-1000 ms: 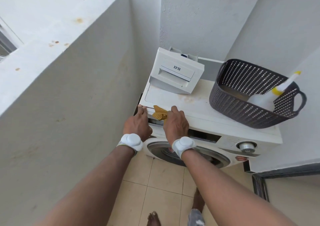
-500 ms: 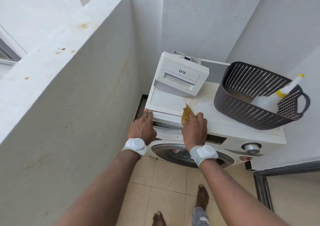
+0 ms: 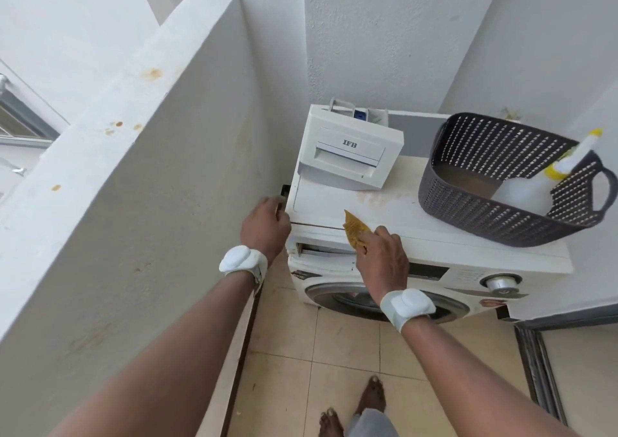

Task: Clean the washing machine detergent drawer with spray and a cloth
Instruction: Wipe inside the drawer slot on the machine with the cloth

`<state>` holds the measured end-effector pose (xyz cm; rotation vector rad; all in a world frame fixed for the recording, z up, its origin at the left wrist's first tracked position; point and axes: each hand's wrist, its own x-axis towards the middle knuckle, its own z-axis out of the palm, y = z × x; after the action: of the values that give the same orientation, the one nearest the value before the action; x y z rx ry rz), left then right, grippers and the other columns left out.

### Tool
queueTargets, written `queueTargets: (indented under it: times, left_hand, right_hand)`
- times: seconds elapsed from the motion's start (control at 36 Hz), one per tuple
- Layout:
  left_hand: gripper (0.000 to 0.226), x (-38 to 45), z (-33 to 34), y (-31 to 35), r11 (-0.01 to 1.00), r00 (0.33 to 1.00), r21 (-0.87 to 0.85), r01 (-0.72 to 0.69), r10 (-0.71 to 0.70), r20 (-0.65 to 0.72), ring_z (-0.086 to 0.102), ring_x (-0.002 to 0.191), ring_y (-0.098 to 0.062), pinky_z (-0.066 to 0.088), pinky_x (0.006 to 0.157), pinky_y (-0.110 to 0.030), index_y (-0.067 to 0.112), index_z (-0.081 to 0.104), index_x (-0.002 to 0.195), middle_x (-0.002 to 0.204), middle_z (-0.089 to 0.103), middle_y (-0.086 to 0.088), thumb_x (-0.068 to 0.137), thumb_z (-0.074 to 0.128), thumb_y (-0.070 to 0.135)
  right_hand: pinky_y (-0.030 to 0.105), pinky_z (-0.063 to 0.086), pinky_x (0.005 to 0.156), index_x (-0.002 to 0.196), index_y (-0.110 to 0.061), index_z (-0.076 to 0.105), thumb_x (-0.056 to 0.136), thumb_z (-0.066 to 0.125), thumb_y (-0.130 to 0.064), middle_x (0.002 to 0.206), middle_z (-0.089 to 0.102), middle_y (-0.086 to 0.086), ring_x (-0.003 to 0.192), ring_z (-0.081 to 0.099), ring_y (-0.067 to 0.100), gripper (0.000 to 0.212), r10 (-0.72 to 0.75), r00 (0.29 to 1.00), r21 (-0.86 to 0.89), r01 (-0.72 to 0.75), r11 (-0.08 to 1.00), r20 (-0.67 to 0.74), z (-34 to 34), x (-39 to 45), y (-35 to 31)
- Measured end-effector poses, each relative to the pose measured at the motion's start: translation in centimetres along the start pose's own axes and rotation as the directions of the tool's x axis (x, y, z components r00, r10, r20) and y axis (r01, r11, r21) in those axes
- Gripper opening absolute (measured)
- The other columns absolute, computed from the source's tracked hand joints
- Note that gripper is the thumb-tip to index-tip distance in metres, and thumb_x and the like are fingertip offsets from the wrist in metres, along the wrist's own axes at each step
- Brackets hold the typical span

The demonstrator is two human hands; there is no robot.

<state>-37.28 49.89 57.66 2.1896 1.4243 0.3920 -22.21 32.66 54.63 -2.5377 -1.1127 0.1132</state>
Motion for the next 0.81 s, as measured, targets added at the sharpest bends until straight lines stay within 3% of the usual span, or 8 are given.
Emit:
queueTargets:
  times: [0.06,0.14,0.19,0.31,0.47,0.58,0.67,0.81]
  left_hand:
    - [0.045,2.7,1.1,0.3,0.995,0.993,-0.088,0.04,-0.03,0.111,0.055,0.132,-0.035,0.041,0.104,-0.037,0.012,0.05,0.149,0.151,0.053,-0.012,0.106,0.048,0.023]
    - [0.047,6.1,3.5,1.0,0.975,0.954,-0.187,0.118,-0.059,0.292,0.051,0.136,-0.04,0.037,0.109,-0.04,0.003,0.04,0.147,0.149,0.052,-0.022,0.111,0.042,0.033]
    - [0.052,6.9,5.5,0.2,0.967,0.949,-0.227,0.112,-0.036,0.313,0.047,0.14,-0.041,0.036,0.114,-0.042,0.005,0.032,0.153,0.154,0.047,-0.021,0.11,0.042,0.033]
    - [0.057,6.3,7.7,-1.4,0.974,0.977,-0.218,0.061,-0.013,0.214,0.051,0.138,-0.04,0.04,0.106,-0.039,0.016,0.021,0.164,0.161,0.044,-0.016,0.112,0.034,0.037]
    - [0.057,6.1,7.8,-1.9,0.955,0.987,-0.296,-0.008,0.055,0.151,0.052,0.137,-0.037,0.038,0.104,-0.037,0.021,0.021,0.166,0.159,0.048,-0.01,0.113,0.033,0.037]
    - [0.057,5.9,8.6,-2.8,0.94,0.998,-0.342,-0.001,0.021,0.056,0.057,0.132,-0.035,0.046,0.106,-0.044,0.035,0.026,0.162,0.153,0.056,-0.001,0.107,0.027,0.05]
    - [0.058,6.4,9.5,-3.5,0.938,0.999,-0.345,-0.018,0.032,0.036,0.058,0.13,-0.037,0.048,0.106,-0.05,0.036,0.03,0.16,0.149,0.059,-0.002,0.105,0.025,0.053]
    - [0.056,6.5,10.0,-3.8,0.93,0.997,-0.361,-0.068,0.079,0.014,0.059,0.122,-0.041,0.048,0.1,-0.049,0.03,0.035,0.156,0.143,0.061,-0.007,0.105,0.023,0.051]
  right_hand:
    - [0.038,0.048,0.063,0.101,-0.014,0.069,0.089,0.069,-0.012,0.095,0.056,0.004,0.086,0.05,0.026,0.012,0.033,0.999,0.021,-0.034,0.999,0.025,0.6,0.3,-0.3]
    - [0.036,0.044,0.063,0.109,-0.016,0.068,0.09,0.067,-0.013,0.095,0.054,0.004,0.086,0.048,0.025,0.019,0.05,0.998,0.045,-0.052,0.998,0.04,0.7,0.6,-0.3]
    - [0.033,0.039,0.065,0.116,-0.02,0.07,0.092,0.067,-0.017,0.095,0.056,0.003,0.086,0.046,0.025,0.025,0.077,0.997,0.087,-0.079,0.993,0.021,0.2,0.5,0.2]
    - [0.033,0.04,0.064,0.128,-0.028,0.069,0.094,0.065,-0.017,0.092,0.061,0.003,0.085,0.051,0.028,0.036,0.191,0.978,0.126,-0.181,0.975,-0.078,1.0,-0.8,0.3]
    - [0.037,0.044,0.068,0.112,-0.009,0.071,0.088,0.065,-0.006,0.103,0.066,0.011,0.092,0.058,0.036,0.024,0.373,0.922,0.214,-0.345,0.914,-0.107,3.7,-0.9,-4.7]
    - [0.04,0.054,0.074,0.12,-0.015,0.071,0.092,0.068,-0.013,0.108,0.067,0.006,0.096,0.059,0.031,0.028,0.248,0.96,0.235,-0.214,0.948,-0.129,4.9,-1.6,-8.2]
    - [0.038,0.053,0.067,0.122,-0.018,0.069,0.093,0.068,-0.015,0.105,0.067,0.003,0.091,0.056,0.026,0.029,0.14,0.981,0.139,-0.121,0.983,-0.132,5.4,-2.2,-9.0]
    - [0.034,0.043,0.065,0.114,-0.019,0.072,0.094,0.064,-0.009,0.088,0.06,0.001,0.082,0.05,0.024,0.023,0.344,0.918,0.048,-0.341,0.939,-0.199,2.8,-1.8,-4.1]
